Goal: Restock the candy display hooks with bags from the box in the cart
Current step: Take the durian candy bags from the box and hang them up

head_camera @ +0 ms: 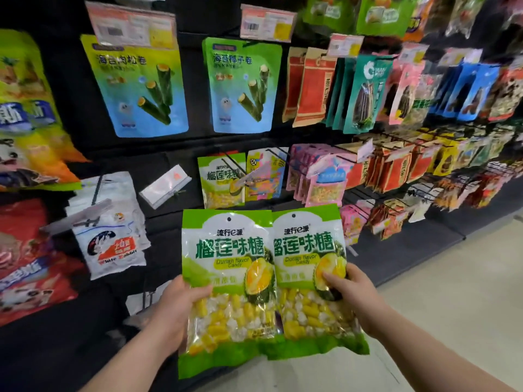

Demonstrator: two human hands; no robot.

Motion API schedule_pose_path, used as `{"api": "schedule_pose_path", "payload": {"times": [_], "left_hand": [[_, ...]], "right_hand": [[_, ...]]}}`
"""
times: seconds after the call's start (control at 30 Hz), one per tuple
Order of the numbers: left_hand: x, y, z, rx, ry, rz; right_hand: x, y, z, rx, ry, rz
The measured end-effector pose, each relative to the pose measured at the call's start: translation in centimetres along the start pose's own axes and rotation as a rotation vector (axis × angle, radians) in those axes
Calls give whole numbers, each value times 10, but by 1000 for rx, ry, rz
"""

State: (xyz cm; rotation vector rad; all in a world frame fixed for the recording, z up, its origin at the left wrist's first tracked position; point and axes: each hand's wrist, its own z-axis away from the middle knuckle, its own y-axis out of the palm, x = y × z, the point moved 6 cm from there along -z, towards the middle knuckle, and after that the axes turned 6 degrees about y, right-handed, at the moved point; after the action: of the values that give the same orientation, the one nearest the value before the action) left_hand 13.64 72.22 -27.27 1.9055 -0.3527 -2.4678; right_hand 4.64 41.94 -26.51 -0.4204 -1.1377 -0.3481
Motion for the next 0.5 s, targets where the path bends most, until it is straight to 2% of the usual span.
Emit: {"api": "schedule_pose_path", "payload": {"times": [0.23,0.5], "left_hand": [[17,50,7,-174,32,46],[27,54,26,-292,74,149]], "right_hand": [[14,-29,-71,151,-43,83],[26,-12,-116,327,-53,169]]}}
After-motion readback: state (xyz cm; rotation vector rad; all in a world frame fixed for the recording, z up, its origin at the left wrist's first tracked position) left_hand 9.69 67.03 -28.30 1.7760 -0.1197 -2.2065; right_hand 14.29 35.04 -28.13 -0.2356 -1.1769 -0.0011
